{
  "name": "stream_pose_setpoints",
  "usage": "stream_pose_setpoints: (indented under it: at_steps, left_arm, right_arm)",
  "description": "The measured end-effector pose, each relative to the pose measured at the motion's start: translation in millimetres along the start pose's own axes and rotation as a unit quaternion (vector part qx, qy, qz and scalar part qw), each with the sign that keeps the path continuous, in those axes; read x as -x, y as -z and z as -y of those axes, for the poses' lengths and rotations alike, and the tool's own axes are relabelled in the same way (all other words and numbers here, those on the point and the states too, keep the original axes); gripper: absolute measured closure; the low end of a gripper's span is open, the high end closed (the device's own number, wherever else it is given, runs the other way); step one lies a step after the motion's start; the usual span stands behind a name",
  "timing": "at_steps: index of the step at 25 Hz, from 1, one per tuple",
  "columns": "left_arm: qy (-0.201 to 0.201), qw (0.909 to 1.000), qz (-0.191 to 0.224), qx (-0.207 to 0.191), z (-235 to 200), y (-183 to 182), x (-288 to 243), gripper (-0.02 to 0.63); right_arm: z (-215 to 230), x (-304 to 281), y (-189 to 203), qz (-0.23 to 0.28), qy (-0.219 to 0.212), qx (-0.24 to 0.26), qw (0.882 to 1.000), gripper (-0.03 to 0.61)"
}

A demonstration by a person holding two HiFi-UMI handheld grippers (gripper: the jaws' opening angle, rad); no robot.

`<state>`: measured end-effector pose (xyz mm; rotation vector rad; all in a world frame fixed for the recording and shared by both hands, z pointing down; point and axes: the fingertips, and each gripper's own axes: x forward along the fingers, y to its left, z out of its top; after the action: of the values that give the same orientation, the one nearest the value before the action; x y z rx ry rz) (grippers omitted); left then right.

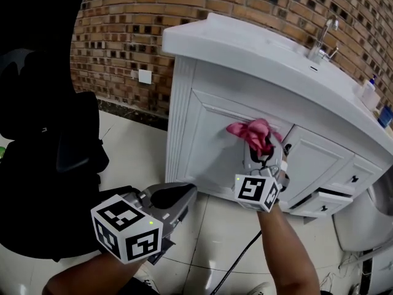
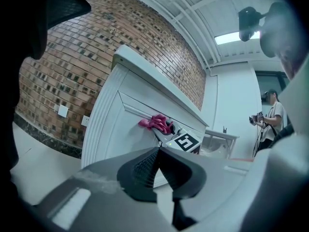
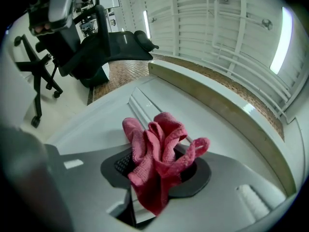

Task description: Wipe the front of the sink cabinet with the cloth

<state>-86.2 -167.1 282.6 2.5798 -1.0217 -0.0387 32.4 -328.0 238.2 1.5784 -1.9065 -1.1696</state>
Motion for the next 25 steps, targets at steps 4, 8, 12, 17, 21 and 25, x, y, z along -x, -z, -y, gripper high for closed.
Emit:
stream_pose_setpoints:
  at_steps: [4,8,12,17,21,25]
  left_arm:
    - [-0.002,1.0,-0.002,0.004,0.9,-0.2,-0.1,0.609]
    - [-0.002,1.0,-0.004,0.005,0.8,0.4,-1.4,0.609]
    - [-0.004,0.9999,-0.011,0.007,-0.1,3.9,-3.6,0.609]
    - [-0.009,0.9998,-0.018,0.003,-3.8,5.5,-5.3,0.609]
    - [-0.015,0.9996,-0.023,0.0,-6.6,9.7,-7.2,0.609]
    - [-0.016,0.9994,-0.03,-0.001,-7.5,14.6,-8.9,0.609]
  right_arm:
    - [-16.5,3.4,15.6,-0.012,-0.012,-0.016,1.0,0.431]
    - [-31.6,7.6,26.8,-0.018,-0.02,-0.021,0.999,0.431]
    - [-51.3,15.0,43.2,-0.03,-0.035,-0.021,0.999,0.431]
    - [-83.1,22.9,67.9,-0.045,-0.056,-0.033,0.997,0.431]
    - [-115.8,31.3,90.8,-0.058,-0.079,-0.036,0.994,0.431]
    - [-149.4,40.7,112.3,-0.08,-0.105,-0.038,0.991,0.431]
